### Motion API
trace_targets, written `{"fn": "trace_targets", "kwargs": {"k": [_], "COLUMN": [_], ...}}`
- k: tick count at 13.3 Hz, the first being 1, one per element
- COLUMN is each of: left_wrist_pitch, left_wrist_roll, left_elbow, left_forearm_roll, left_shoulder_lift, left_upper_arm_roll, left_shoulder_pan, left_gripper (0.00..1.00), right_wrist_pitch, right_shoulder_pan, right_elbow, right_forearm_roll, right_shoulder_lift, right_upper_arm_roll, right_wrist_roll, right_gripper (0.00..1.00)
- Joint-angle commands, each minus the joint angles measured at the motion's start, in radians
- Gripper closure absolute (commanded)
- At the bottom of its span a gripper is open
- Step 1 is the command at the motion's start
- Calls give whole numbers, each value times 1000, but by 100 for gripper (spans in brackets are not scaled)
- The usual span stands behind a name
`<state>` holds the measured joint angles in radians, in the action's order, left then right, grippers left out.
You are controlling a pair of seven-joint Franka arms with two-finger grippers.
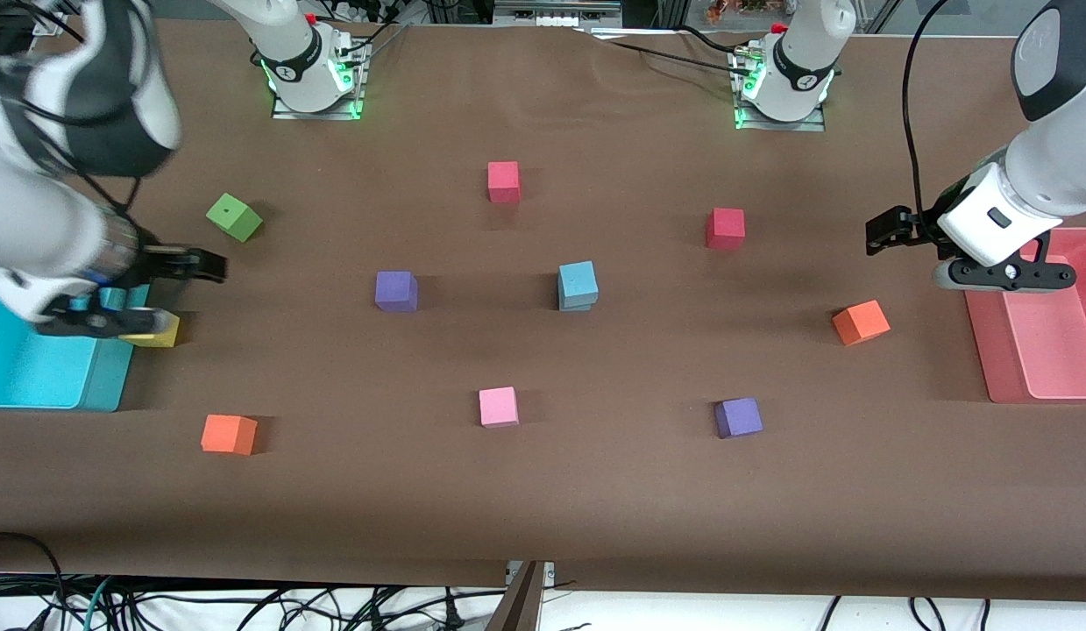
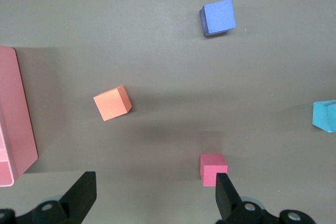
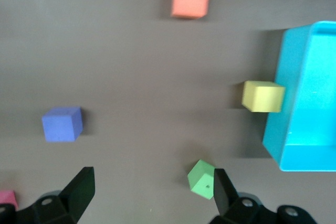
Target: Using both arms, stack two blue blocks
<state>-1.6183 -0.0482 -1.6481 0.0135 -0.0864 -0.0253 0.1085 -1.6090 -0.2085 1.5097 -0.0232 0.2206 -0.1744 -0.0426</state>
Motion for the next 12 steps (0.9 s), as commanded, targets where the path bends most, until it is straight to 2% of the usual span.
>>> {"fn": "trace_targets", "kwargs": {"k": [1,5,12], "left_wrist_pitch": [3,5,17], "left_wrist_roll": [18,15,13], "left_elbow": [-16,13,19], "left_forearm_roll": [-26,-26,-24], "left_shoulder_lift": [40,36,31], "left_upper_arm_roll": [1,-2,-1], "left_shoulder_pan": [17,22,23], "left_gripper": [0,0,0], "right_wrist_pitch": [-61,-34,-43], "right_shoulder_pan": [135,158,141], "right_elbow": [145,165,156], "right_forearm_roll": [-9,-7,-4], "right_shoulder_lift": [-173,-239,-201], "right_upper_arm_roll": [76,81,78], "right_wrist_roll": [-11,39,73], "right_gripper": [0,0,0]}}
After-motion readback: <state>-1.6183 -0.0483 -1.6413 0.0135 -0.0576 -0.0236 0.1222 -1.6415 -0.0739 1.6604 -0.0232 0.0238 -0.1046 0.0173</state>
